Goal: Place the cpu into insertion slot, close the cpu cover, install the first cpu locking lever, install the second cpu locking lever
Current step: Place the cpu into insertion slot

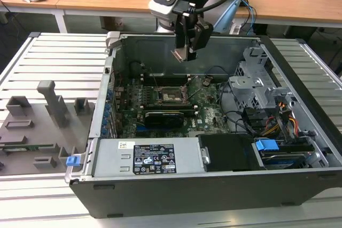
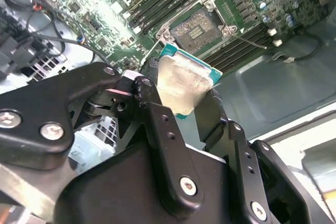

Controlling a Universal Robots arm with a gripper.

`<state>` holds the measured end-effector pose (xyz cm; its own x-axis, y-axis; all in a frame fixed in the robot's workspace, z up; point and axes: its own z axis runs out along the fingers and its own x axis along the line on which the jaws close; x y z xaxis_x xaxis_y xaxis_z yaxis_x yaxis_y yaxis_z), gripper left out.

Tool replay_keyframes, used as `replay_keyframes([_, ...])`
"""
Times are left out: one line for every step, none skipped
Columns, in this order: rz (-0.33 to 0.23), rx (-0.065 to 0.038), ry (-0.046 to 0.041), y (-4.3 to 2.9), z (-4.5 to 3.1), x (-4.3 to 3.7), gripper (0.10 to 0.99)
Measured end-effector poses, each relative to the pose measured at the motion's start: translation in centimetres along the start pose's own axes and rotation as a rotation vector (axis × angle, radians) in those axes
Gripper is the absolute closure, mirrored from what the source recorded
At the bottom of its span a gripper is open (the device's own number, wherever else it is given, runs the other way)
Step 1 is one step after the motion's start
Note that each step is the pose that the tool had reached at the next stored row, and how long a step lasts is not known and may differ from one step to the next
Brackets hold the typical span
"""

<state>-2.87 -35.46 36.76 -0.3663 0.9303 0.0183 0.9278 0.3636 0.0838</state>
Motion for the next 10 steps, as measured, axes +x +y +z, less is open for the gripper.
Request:
replay_keyframes([0.016,0.0,-0.0013,0.0,0.02,0.0,0.565])
replay_keyframes([0.029,0.0,-0.0023,0.0,0.04,0.0,0.565])
replay_keyframes([0.048,0.0,-0.0037,-0.01,0.07,0.0,0.565])
replay_keyframes([0.063,0.0,-0.0049,-0.01,0.09,0.0,0.565])
replay_keyframes([0.081,0.0,-0.0063,-0.01,0.12,0.0,0.565])
replay_keyframes([0.095,0.0,-0.0075,-0.01,0.14,0.0,0.565])
replay_keyframes([0.113,-0.001,-0.0089,-0.02,0.19,0.0,0.565])
replay_keyframes([0.124,-0.001,-0.0101,-0.02,0.23,0.0,0.565])
replay_keyframes([0.133,-0.001,-0.0113,-0.02,0.3,0.0,0.565])
replay_keyframes([0.14,-0.001,-0.0127,-0.05,0.51,0.0,0.565])
